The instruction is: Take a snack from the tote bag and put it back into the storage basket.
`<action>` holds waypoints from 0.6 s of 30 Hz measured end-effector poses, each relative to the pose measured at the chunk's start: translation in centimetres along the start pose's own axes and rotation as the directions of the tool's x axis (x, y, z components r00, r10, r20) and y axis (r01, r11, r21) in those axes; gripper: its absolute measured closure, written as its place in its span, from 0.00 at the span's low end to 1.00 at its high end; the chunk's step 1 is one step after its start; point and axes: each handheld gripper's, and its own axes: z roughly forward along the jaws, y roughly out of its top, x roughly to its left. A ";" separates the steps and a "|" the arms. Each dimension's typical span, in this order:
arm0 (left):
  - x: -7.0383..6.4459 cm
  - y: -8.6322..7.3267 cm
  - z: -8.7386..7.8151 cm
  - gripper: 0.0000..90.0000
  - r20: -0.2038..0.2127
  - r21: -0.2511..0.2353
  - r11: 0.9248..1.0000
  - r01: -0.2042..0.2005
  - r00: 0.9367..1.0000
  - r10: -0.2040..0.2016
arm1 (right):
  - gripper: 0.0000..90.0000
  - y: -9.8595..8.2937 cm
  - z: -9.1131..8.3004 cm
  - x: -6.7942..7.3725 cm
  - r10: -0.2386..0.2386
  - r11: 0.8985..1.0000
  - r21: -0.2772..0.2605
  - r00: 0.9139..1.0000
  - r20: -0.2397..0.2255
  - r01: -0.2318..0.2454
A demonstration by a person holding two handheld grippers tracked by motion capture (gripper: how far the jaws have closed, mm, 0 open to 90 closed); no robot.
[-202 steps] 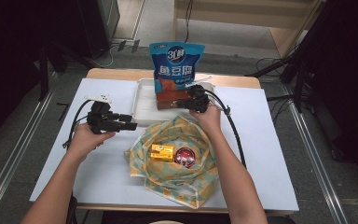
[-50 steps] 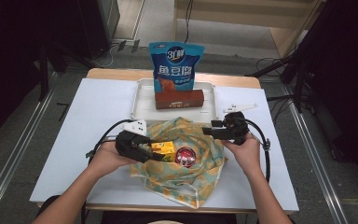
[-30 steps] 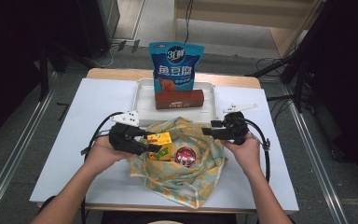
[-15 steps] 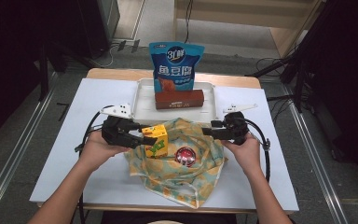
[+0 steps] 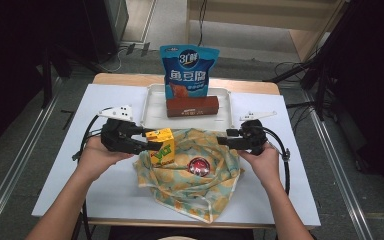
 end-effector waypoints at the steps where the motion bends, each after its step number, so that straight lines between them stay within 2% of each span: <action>1: 0.0 0.0 -0.1 0.57 0.001 -0.005 1.000 0.004 1.000 -0.004 | 0.47 0.0 0.0 0.0 0.000 1.000 0.000 1.000 -0.001 0.000; 6: -0.1 0.3 -0.9 0.57 -0.016 -0.014 1.000 0.002 1.000 -0.002 | 0.47 0.0 0.0 0.0 -0.002 1.000 -0.001 1.000 0.003 0.002; 10: 0.1 0.3 -1.6 0.57 -0.024 -0.033 0.999 0.013 1.000 -0.013 | 0.47 0.0 0.0 0.0 -0.001 1.000 0.001 1.000 0.000 0.001; 18: 0.7 0.1 -2.5 0.57 -0.055 -0.038 0.999 0.028 0.998 -0.030 | 0.47 0.0 0.0 0.0 -0.001 1.000 0.001 1.000 0.000 0.001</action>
